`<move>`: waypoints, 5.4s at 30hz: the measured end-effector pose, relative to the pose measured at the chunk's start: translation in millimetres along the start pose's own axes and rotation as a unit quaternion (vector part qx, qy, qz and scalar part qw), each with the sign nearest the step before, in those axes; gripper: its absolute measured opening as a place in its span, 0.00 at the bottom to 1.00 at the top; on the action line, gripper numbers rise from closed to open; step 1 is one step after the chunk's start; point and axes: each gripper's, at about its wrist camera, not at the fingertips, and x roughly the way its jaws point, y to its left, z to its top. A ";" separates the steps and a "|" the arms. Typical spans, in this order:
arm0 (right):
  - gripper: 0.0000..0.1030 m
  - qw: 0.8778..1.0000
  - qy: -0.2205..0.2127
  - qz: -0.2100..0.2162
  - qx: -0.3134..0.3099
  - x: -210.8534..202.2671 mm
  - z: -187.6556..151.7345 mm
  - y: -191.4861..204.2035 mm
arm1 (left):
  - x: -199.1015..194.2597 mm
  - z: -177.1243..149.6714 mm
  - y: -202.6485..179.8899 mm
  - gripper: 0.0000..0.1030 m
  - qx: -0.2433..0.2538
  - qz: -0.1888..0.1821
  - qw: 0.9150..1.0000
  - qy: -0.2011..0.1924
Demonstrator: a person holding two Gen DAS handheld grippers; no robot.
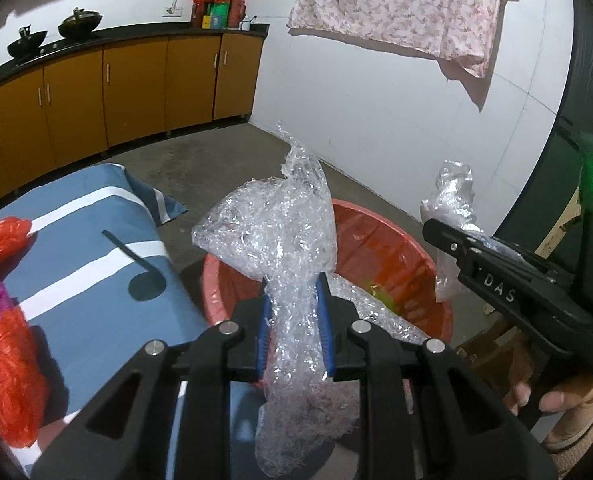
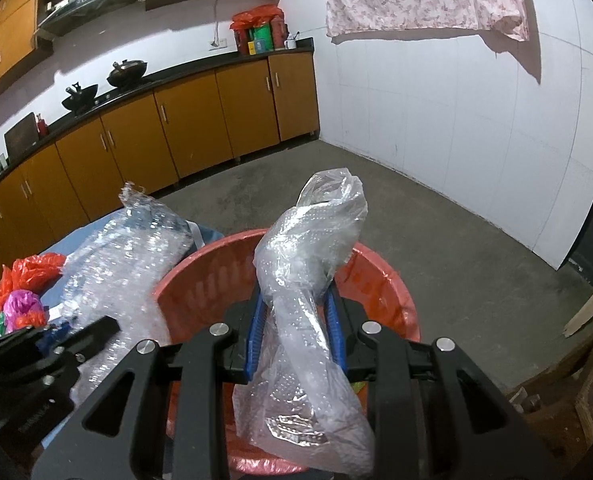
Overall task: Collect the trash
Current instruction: 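Carry the bubble wrap in the left tool while the right tool carries the clear bag over the basket, then open both tools to drop the bubble wrap and clear bag into the basket, then grasp a clear bag with the left tool while the right tool grasps a red bag, then carry the clear bag in the left tool while the right tool carries the red bag over the basket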
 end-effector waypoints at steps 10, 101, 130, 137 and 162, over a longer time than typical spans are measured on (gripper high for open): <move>0.29 1.000 0.004 0.016 0.019 10.7 2.0 -6.8 | 26.0 -0.4 -0.4 0.26 -0.002 0.001 1.000 0.019; 0.78 0.977 0.073 0.144 -0.142 8.1 -75.4 293.2 | -205.6 -154.0 329.5 0.45 -0.256 0.335 0.906 0.031; 0.53 0.969 0.128 0.130 -0.168 37.6 -99.1 306.8 | -191.2 -160.6 328.6 0.57 -0.249 0.325 0.911 0.048; 0.52 0.970 0.123 0.125 -0.168 30.0 -97.6 294.0 | -190.4 -159.4 321.1 0.40 -0.242 0.312 0.917 0.049; 0.51 0.988 0.057 0.093 -0.111 -12.4 -53.9 195.9 | -182.2 -91.9 228.5 0.36 -0.175 0.247 0.953 -0.001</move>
